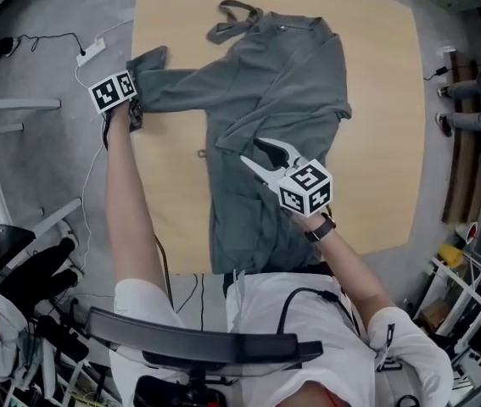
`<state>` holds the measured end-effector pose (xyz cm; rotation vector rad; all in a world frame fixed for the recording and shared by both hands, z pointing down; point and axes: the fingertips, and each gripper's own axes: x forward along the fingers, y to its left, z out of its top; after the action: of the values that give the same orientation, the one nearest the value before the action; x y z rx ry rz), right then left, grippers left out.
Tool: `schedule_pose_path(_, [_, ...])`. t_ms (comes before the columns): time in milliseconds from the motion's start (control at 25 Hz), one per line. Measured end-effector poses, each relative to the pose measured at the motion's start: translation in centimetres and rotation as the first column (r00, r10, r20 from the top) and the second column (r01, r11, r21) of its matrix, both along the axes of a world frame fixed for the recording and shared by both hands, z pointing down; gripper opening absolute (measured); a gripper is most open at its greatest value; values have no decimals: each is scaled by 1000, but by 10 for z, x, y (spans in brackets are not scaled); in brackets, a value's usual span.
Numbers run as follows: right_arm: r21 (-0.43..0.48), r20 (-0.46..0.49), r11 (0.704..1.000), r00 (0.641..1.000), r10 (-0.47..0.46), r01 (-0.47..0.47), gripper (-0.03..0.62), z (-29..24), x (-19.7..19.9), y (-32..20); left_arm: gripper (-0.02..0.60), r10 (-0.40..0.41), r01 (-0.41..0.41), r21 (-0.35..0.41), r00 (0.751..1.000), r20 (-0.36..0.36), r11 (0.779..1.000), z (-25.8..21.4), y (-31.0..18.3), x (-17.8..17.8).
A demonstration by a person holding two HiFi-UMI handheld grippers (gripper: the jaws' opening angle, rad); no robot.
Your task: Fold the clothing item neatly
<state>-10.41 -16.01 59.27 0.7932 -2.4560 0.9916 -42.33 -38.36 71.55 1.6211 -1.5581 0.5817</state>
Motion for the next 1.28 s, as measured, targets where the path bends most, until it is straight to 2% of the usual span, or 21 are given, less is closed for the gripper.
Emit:
schedule_pose_path(80, [-14,12,1000,1000,7,-6,201,1,1,1,15,-22,23,25,1000,-17,999,-10,2,-2])
schedule_pose_path(120, [-28,26,999,1000,16,-16,190,1,2,2,15,-76,79,68,996,-49,995,-21,4,-9])
schedule_pose_path(160, [-44,45,999,999,30,-28,183,0,4,3,15,-156,168,122,982,-103,978,-35,10,-21])
schedule_pose_path(200, [-57,64,998,997,43,-39,181,-3,6,3,15,-252,282,176,952,-176,943,-51,20,-37])
schedule_pose_path(240, [-60,79,997,996,51,-47,178,-8,9,4,16,-347,406,218,900,-263,887,-66,35,-57])
schedule_pose_path(360, [-25,94,998,994,60,-58,173,-26,21,4,17,-531,699,237,682,-502,674,-94,98,-104])
schedule_pose_path(400, [-13,97,998,993,69,-68,173,-32,26,4,15,-553,747,225,628,-548,626,-95,117,-110])
schedule_pose_path(440, [-4,102,997,992,81,-81,173,-37,31,4,15,-558,772,219,596,-577,597,-94,133,-111])
schedule_pose_path(480, [2,106,996,990,93,-94,173,-41,36,5,15,-555,782,219,581,-596,583,-91,144,-109])
schedule_pose_path(560, [8,113,993,987,116,-118,173,-47,44,9,15,-529,785,238,574,-625,572,-93,157,-102])
schedule_pose_path(640, [13,121,990,983,138,-140,173,-53,53,15,15,-450,766,291,591,-669,573,-114,156,-85])
schedule_pose_path(680, [19,125,988,981,149,-153,175,-58,58,18,15,-388,736,333,619,-683,589,-131,151,-69])
schedule_pose_path(720, [26,128,985,978,164,-168,175,-62,66,22,15,-314,686,385,664,-679,618,-152,145,-47])
schedule_pose_path(840, [35,134,972,965,225,-232,175,-67,95,32,15,-63,412,556,839,-540,722,-214,125,50])
schedule_pose_path(880, [30,134,966,959,250,-256,175,-67,106,35,15,25,296,602,885,-466,741,-233,120,88])
schedule_pose_path(920, [24,133,960,952,274,-280,175,-66,118,38,15,114,175,640,916,-384,748,-248,117,128])
schedule_pose_path(960, [20,129,953,946,298,-303,175,-65,131,41,15,199,56,669,934,-298,742,-261,115,169])
schedule_pose_path(1000, [20,124,945,939,321,-326,175,-65,143,44,15,280,-60,686,936,-214,725,-270,116,211])
schedule_pose_path(1080, [26,114,927,923,368,-373,175,-66,167,47,15,428,-270,686,901,-67,676,-276,126,293])
schedule_pose_path(1160, [33,110,907,903,415,-421,175,-67,188,47,17,562,-437,641,827,11,631,-261,147,368])
schedule_pose_path(1280, [44,102,880,878,467,-473,175,-66,211,47,19,721,-641,499,691,46,583,-190,191,452])
